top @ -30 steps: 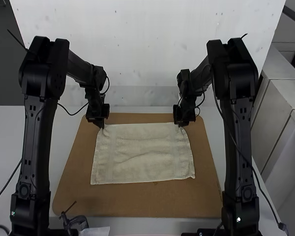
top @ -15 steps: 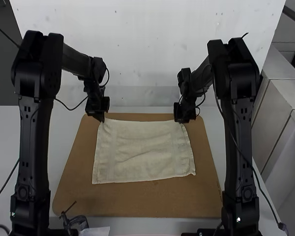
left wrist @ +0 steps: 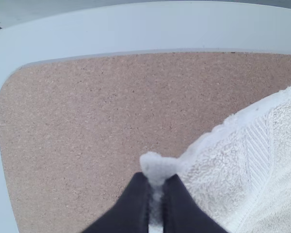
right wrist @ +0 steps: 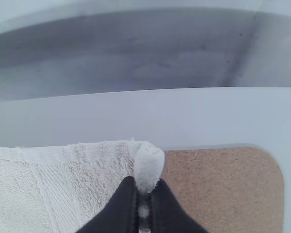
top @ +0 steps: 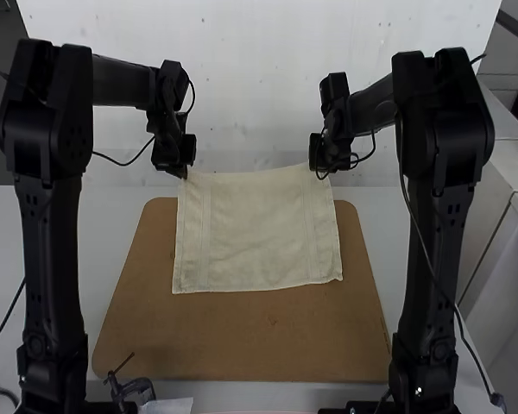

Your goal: Fold the towel.

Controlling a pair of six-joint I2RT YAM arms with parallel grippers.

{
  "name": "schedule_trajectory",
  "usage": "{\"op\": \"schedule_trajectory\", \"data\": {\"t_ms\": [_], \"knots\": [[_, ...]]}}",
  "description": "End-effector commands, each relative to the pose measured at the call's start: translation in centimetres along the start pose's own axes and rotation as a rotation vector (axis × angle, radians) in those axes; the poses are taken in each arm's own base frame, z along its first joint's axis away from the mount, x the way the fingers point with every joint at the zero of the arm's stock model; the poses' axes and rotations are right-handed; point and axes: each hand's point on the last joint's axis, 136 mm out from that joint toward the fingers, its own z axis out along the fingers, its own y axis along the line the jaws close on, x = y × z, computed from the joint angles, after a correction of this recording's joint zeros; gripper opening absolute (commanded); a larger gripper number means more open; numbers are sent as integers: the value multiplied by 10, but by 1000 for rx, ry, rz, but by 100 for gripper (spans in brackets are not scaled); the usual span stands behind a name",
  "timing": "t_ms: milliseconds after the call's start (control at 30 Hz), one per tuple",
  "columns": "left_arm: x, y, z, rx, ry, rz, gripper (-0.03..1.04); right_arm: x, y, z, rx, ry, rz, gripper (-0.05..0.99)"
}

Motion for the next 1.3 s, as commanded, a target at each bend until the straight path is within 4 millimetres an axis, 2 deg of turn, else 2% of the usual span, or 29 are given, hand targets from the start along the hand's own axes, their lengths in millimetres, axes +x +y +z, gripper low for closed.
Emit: {"op": "schedule_trajectory", "data": {"t_ms": [0,267,433,567,800,1100,1267], "knots": [[-2,0,-24,-5,-37,-6,2,7,-3,-16,12,-8,3,1],[57,8,-24,0,33,-3,2,53,-11,-23,17,54,-18,1],[87,8,-29,5,49,-2,2,70,-9,-38,8,62,-36,1],[107,2,-34,6,53,1,2,84,-6,-48,0,72,-49,1],[141,-3,-40,4,72,4,2,122,-11,-64,-1,109,-71,1],[174,-7,-61,27,50,7,2,147,-22,-99,-5,96,-81,1],[202,-11,-64,38,68,24,2,164,-25,-109,-6,101,-87,1]]}}
